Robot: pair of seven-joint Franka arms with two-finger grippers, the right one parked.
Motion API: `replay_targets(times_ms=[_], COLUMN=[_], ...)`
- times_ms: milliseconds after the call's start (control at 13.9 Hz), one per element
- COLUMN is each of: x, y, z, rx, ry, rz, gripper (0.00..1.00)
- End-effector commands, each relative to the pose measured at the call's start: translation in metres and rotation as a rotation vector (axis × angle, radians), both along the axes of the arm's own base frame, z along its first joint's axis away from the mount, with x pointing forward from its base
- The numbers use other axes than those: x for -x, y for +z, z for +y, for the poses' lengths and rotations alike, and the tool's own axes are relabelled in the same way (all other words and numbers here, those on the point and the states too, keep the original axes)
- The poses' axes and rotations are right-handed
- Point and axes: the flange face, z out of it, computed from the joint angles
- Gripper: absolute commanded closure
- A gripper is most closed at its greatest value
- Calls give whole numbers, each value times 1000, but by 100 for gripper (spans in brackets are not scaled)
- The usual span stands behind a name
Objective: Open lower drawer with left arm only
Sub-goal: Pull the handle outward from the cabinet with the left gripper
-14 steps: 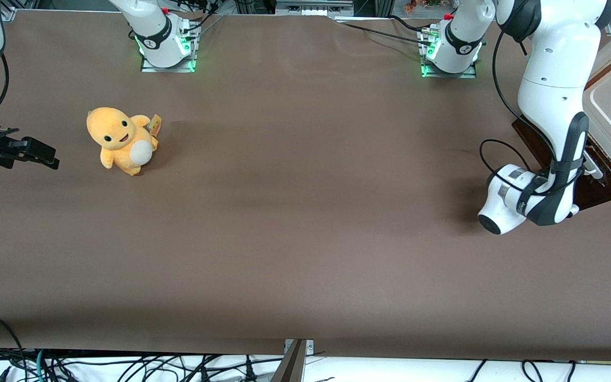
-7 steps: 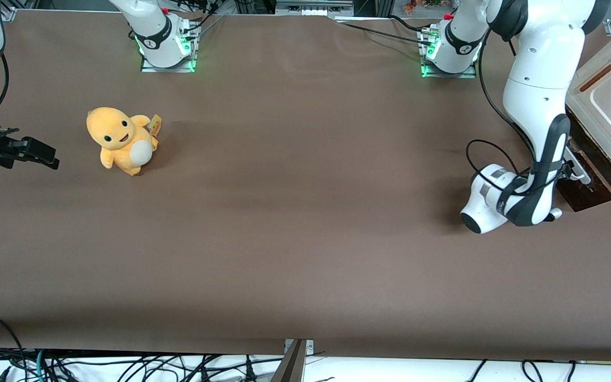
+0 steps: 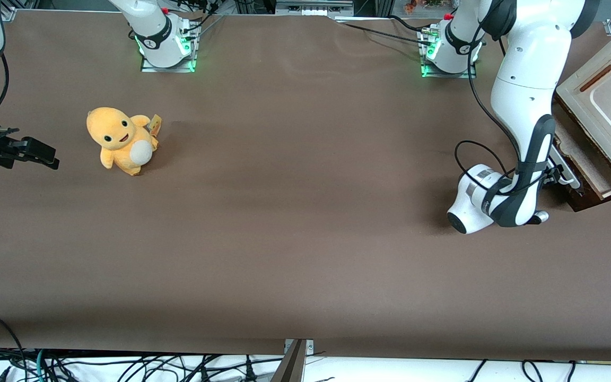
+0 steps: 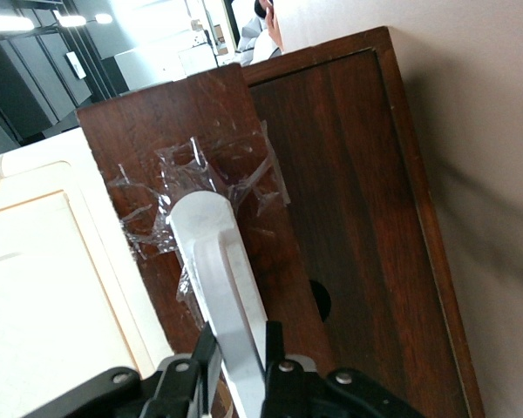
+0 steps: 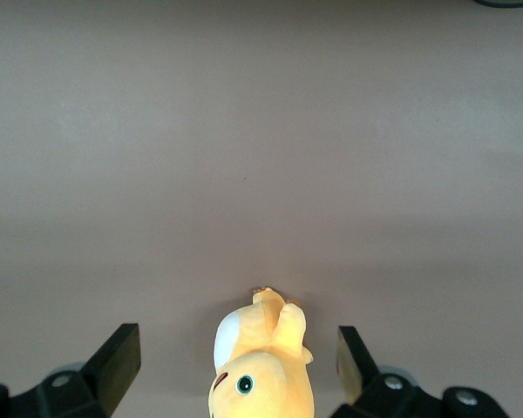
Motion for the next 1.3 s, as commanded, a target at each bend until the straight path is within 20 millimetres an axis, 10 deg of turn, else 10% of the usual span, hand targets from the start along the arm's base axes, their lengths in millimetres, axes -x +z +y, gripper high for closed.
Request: replay_targets(times_ms=[0,144,360,648,1224], x=[-14,-15,-29,-34,-113], y=[-2,-1,16,26,155], z=[-42,-47,-54,-60,-97], rx=[71,85,124,158,726], ry=[-18,-13,13,37,372], rz=[2,-3,-64,-87,-473], gripper=[68,62,0,0,0])
